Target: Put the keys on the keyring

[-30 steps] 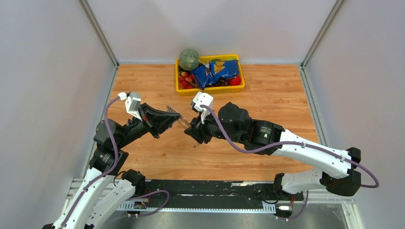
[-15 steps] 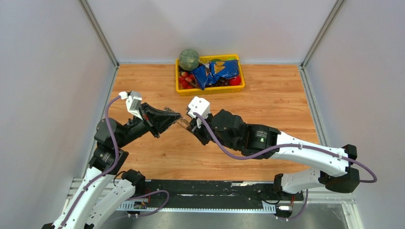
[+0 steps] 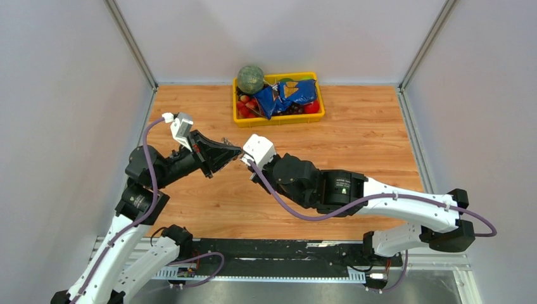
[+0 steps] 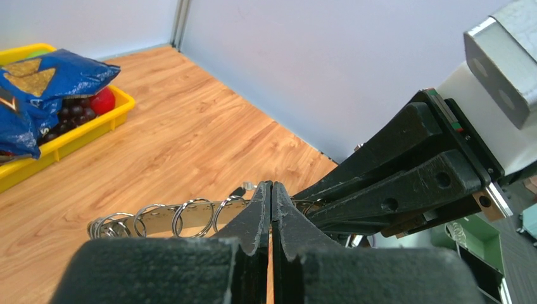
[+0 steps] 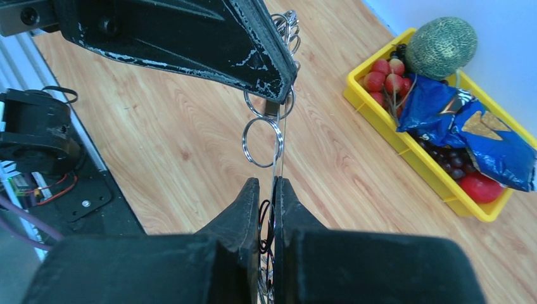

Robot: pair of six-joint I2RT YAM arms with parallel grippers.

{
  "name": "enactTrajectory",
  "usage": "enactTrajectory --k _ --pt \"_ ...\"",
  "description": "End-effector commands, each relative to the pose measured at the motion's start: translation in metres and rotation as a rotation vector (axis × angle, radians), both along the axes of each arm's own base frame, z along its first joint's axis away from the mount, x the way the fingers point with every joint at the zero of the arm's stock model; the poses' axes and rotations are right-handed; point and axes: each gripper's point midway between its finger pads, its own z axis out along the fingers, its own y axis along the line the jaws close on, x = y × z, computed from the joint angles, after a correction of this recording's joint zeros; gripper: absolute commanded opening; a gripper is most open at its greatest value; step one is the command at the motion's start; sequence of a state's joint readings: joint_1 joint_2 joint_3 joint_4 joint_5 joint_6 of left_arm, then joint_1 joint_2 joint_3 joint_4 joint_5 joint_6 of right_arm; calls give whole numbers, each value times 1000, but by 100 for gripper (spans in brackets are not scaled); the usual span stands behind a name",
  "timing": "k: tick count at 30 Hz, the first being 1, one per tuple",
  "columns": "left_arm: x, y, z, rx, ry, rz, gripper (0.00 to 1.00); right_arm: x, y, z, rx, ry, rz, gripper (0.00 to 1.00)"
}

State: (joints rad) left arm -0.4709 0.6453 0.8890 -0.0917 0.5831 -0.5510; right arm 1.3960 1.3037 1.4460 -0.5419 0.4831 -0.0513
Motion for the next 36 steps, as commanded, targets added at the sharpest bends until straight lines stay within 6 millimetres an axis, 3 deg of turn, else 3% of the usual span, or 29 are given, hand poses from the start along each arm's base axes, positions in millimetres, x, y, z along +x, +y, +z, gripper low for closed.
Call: enactTrajectory --k 1,20,36 --pt "8 -1 -5 51 28 13 0 -15 15 30 54 -52 58 0" --pt "14 -7 -31 151 105 -11 0 -10 22 35 -1 -98 -17 0" --pt "27 6 -22 154 70 111 0 -14 33 14 -75 -59 -79 0"
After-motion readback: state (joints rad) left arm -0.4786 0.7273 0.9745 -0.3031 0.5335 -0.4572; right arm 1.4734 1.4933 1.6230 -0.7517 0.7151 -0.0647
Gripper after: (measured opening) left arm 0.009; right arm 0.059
